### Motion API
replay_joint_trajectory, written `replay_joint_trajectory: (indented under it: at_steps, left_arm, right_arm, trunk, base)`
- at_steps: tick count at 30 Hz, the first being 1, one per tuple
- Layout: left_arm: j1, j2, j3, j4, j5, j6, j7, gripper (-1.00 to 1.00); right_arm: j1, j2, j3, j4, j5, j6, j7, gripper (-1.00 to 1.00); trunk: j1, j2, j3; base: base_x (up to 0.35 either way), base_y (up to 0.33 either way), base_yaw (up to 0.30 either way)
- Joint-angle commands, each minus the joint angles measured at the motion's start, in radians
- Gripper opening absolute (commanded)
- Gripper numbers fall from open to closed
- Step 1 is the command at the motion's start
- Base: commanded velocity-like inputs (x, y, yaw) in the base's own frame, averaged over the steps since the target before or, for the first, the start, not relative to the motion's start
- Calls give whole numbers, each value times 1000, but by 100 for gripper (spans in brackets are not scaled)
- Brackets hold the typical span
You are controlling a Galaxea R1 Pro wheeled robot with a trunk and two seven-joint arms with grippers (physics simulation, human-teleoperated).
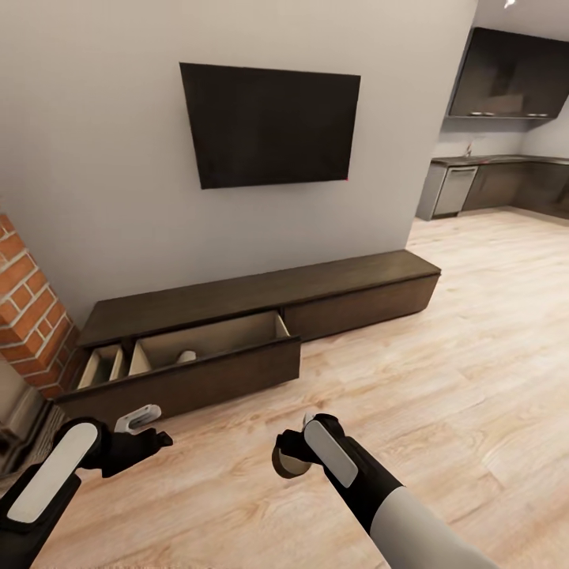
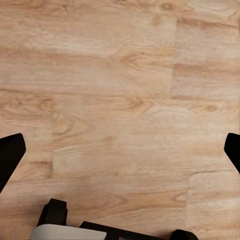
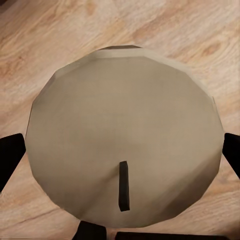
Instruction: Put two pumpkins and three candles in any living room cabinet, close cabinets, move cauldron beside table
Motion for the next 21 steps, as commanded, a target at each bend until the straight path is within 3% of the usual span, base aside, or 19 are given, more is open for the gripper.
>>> replay_joint_trajectory:
  at_steps: [1, 13, 21]
  left_arm:
    - [-1, 1, -2, -1, 9, 0, 10, 100]
    - [-1, 1, -1, -5, 10, 1, 7, 100]
    - [-1, 1, -2, -5, 12, 2, 3, 100]
  right_arm:
    - [-1, 0, 2, -1, -7, 1, -8, -100]
    - [-1, -1, 2, -1, -9, 1, -9, -100]
    - [-1, -1, 0, -3, -10, 1, -7, -100]
  trunk:
    - [-4, 7, 2]
    - [-50, 91, 40]
    - [-50, 91, 40]
  base:
    - [0, 0, 252]
    - [0, 0, 287]
    - [0, 0, 127]
